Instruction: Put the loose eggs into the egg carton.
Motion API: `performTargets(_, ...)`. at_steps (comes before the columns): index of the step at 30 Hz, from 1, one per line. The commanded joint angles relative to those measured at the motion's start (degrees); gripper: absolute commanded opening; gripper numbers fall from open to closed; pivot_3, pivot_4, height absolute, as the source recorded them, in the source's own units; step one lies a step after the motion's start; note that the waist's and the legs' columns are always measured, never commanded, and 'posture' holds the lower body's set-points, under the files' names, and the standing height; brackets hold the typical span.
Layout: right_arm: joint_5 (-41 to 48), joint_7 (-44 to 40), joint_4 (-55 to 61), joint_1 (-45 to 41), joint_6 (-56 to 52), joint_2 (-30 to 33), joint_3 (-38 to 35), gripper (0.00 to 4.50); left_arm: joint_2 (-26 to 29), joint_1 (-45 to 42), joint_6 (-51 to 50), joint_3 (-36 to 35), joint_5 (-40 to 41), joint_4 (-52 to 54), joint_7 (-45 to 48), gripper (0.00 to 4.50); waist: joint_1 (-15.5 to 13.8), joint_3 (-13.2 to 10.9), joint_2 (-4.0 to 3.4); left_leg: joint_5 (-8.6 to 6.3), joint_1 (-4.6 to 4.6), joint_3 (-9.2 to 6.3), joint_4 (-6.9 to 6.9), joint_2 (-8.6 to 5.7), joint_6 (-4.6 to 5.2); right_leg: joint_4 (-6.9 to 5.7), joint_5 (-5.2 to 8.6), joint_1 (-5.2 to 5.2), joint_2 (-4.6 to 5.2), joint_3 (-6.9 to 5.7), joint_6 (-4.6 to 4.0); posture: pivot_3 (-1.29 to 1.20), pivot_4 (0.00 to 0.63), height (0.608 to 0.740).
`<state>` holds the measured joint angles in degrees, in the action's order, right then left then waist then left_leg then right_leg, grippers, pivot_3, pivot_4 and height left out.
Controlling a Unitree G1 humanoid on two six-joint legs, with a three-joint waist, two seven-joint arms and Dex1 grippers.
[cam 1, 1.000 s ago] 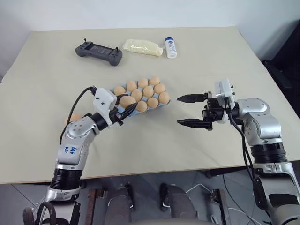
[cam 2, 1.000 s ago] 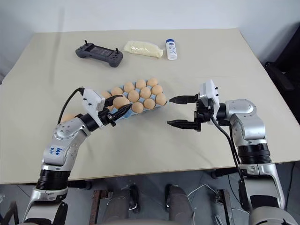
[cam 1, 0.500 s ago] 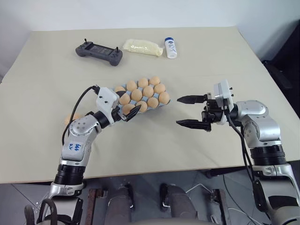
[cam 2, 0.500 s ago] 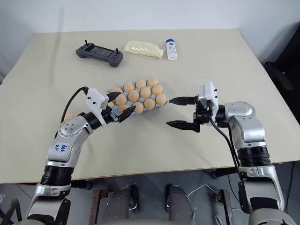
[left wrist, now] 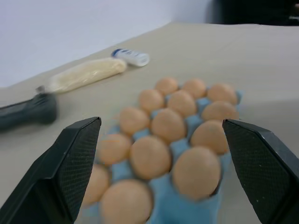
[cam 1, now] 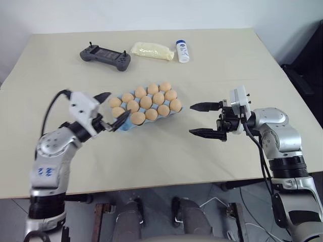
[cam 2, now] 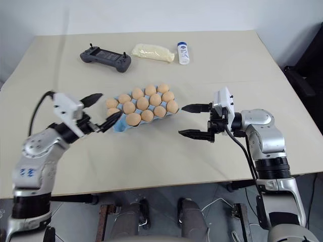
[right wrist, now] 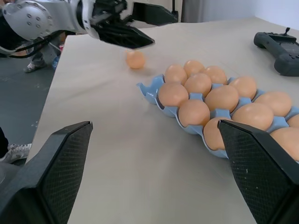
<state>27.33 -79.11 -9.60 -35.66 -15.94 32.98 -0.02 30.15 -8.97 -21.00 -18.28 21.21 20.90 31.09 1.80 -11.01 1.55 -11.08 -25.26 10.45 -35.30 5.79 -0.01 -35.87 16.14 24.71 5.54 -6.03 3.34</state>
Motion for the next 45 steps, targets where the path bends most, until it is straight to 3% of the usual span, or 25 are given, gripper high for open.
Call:
performTargets(1, 1.4, -0.32, 1.31, -0.53, 0.5, -0.2, -0.79, 4.5, 0.4, 7.04, -0.18, -6.86, 1.75, 4.67, -1.27, 4.44, 0.01, 0.0, 0.0, 0.0, 0.01, 0.0, 0.0, 0.01, 0.0, 0.01, 0.0, -0.01, 0.01, 0.0, 0.0, 0.0, 0.15, 0.74)
performTargets(9, 0.91, -0.73, -0.32, -1.47, 1.36, -1.42, -0.04, 4.5, -4.48, 23.83, 1.81, -16.34, 8.18, 6.03, 0.19, 4.44, 0.02, 0.0, 0.0, -0.04, -0.02, -0.01, 0.14, 0.12, -0.02, 0.38, 0.12, -0.01, 0.07, 0.04, -0.29, 0.0, 0.15, 0.74)
performTargets(19, 0.97, -1.69, -0.75, -1.48, 2.02, -1.43, -0.1, 4.5, -5.37, 31.02, 1.66, -21.53, 9.87, 6.68, -2.55, 4.44, 0.17, 0.0, 0.0, -0.19, -0.13, 0.0, 0.33, 0.12, 0.0, 0.91, 0.26, 0.02, 0.04, 0.08, -0.59, 0.0, 0.15, 0.74)
performTargets(24, 1.2, -2.22, -1.52, -2.14, 2.17, -1.46, -0.46, 4.5, -3.34, 27.64, -2.18, -21.29, 8.66, 5.23, -7.91, 4.44, 0.11, 0.0, 0.0, -0.22, -0.15, 0.0, 0.38, 0.12, -0.01, 0.94, 0.24, 0.03, 0.03, 0.08, -0.55, 0.0, 0.15, 0.74)
performTargets(34, 0.72, -2.02, -1.99, -2.57, 2.33, -1.49, -0.05, 4.5, 0.21, 8.49, -12.8, -14.21, 6.6, -2.29, -18.07, 4.44, -0.08, 0.0, 0.0, -0.22, -0.13, 0.05, 0.37, 0.08, 0.0, 0.89, -0.06, 0.0, 0.03, 0.07, -0.13, 0.0, 0.15, 0.74)
performTargets(45, 0.34, -1.53, -1.53, -2.01, 2.02, -0.42, -0.41, 4.5, 3.95, 1.27, -20.41, -6.93, 3.49, -8.82, -17.55, 4.44, 0.08, 0.0, 0.01, -0.21, -0.04, 0.74, 0.16, 0.12, -0.23, -0.14, -0.03, 0.73, -0.02, -0.1, -0.18, 0.0, 0.15, 0.74)
